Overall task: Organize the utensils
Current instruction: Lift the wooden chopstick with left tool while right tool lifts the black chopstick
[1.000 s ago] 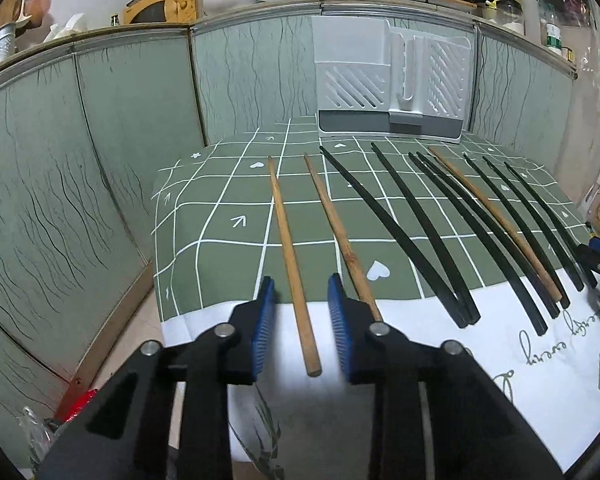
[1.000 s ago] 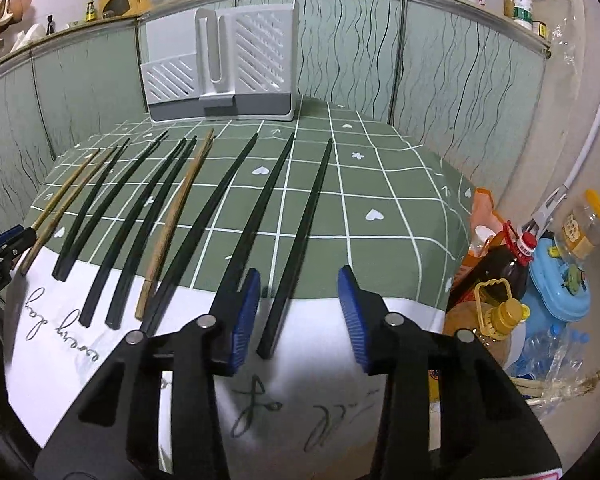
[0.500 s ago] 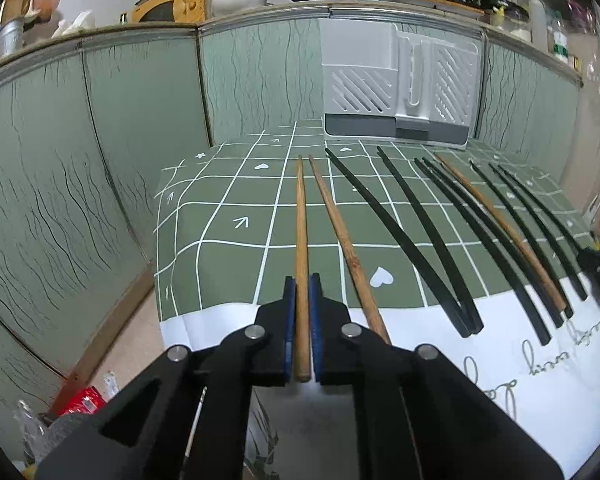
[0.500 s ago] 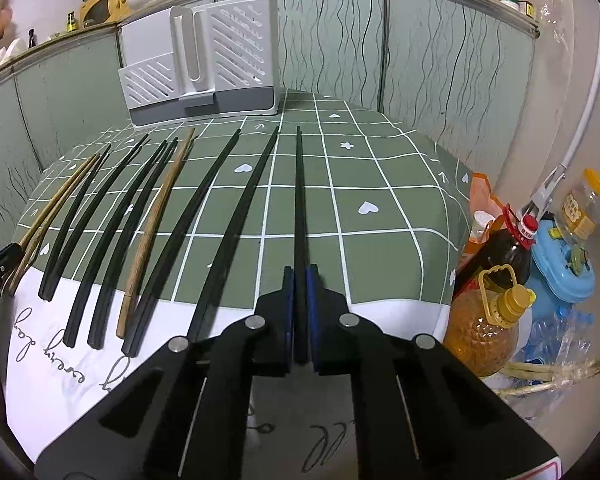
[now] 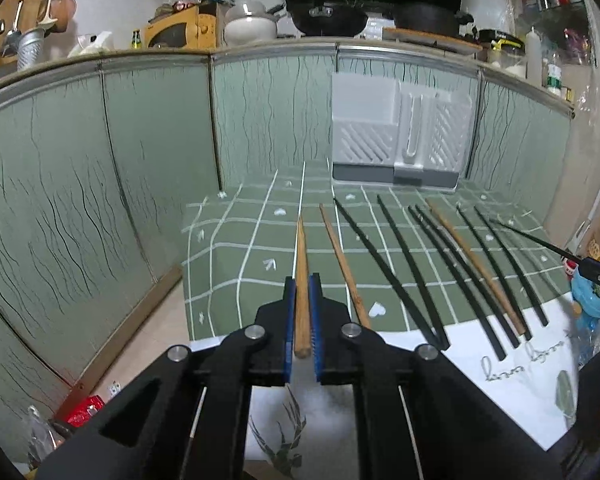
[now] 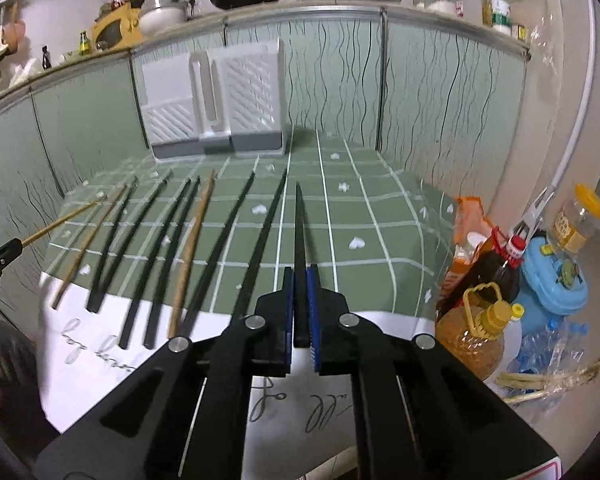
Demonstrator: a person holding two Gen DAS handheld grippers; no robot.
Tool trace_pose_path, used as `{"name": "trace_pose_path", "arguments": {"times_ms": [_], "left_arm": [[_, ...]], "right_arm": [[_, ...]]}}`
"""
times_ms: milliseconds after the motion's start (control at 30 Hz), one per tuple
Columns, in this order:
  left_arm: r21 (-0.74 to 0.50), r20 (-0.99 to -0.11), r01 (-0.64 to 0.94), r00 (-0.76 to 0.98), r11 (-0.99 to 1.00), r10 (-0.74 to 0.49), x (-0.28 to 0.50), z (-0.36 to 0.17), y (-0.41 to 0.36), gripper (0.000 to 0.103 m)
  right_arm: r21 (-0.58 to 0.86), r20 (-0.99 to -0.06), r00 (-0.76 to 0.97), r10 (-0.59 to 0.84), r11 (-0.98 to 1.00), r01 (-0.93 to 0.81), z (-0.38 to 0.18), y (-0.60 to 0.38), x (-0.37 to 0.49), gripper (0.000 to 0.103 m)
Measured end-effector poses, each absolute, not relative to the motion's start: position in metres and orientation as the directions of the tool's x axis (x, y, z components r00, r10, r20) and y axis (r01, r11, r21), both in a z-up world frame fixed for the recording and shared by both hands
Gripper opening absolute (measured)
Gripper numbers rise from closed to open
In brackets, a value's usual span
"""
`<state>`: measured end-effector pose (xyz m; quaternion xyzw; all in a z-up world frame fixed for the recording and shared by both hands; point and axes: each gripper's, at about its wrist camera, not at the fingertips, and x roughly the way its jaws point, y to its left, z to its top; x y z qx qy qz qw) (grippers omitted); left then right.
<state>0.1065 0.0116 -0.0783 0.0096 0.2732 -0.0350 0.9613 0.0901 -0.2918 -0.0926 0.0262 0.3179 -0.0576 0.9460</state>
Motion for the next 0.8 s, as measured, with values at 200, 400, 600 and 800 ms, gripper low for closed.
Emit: {"name": "trace_pose_path", "arguments": {"times_ms": [200,400,600,800], "left_arm": [[-0.005,-0.463,0.071,0.884,0.997,-0.066,0.092,-0.048,0.017,0.006],[-0.014,-0.408,0.081,0.910,0.997,-0.080,0.077,-0.022,0.020,0.006],[-0.026,-0.372,0.093,0.923,0.995,-0.096,0.069,-0.003,0.023,0.006],[-0.024,-0.364,0.114,0.924,0.993,-0.115,0.072,0.007,0.022,0.006]], "right_arm": [[0.020,-0.549,0.832,-0.087,0.993,0.117,-0.059,-0.290,0.076,0.006],[0.026,-0.500,0.863,-0.077,0.994,0.104,-0.032,-0.287,0.065,0.006],[0.034,-0.464,0.883,-0.070,0.995,0.097,-0.017,-0.285,0.059,0.006],[0.027,-0.467,0.882,-0.061,0.996,0.084,-0.012,-0.285,0.064,0.006]]}}
